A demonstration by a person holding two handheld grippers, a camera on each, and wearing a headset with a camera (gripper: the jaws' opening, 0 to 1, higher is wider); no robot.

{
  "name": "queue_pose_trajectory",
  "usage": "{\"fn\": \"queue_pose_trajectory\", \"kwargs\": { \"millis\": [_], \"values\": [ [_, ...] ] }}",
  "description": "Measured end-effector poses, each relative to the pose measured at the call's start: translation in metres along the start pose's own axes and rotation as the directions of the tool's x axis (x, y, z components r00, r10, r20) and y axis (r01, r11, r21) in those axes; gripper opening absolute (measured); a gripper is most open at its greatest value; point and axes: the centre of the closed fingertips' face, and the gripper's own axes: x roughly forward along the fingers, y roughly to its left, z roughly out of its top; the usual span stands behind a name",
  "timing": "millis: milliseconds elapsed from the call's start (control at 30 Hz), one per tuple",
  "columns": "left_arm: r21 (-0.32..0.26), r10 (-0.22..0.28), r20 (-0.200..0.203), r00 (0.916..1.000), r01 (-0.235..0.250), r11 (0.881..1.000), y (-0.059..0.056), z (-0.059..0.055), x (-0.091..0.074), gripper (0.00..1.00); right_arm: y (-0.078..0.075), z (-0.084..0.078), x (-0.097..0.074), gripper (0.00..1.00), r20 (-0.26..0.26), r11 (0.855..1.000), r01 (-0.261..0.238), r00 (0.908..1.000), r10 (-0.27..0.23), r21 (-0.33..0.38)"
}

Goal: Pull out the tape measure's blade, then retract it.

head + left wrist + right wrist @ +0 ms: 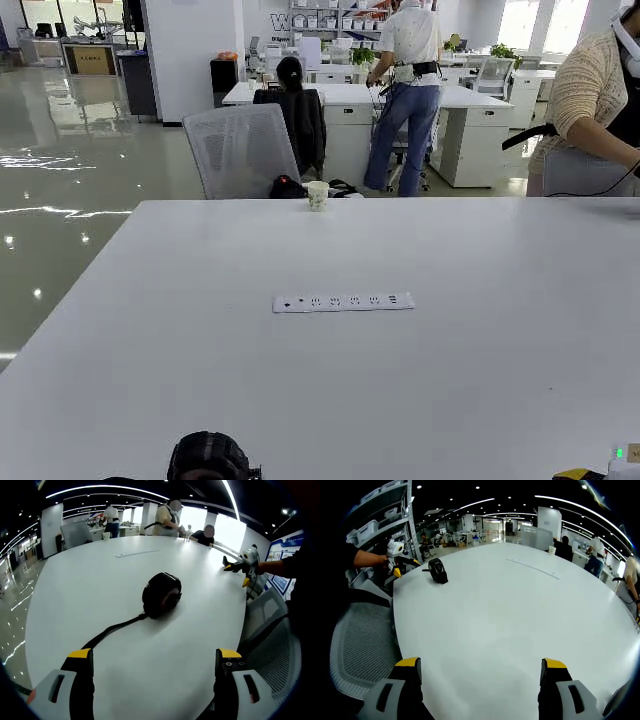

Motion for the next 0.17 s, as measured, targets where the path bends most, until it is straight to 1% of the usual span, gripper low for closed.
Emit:
{"fn": "queue_pose_trajectory", "kwargs": {
  "millis": [167],
  "values": [
    [0.001, 0.003, 0.004, 1.0, -0.003, 1.0, 0.0011, 0.001, -0.0006, 0.99, -0.0061, 0.0046, -0.0033, 0.99, 0.002, 1.0, 0.01, 0.9999, -0.01, -0.006]
  ]
}}
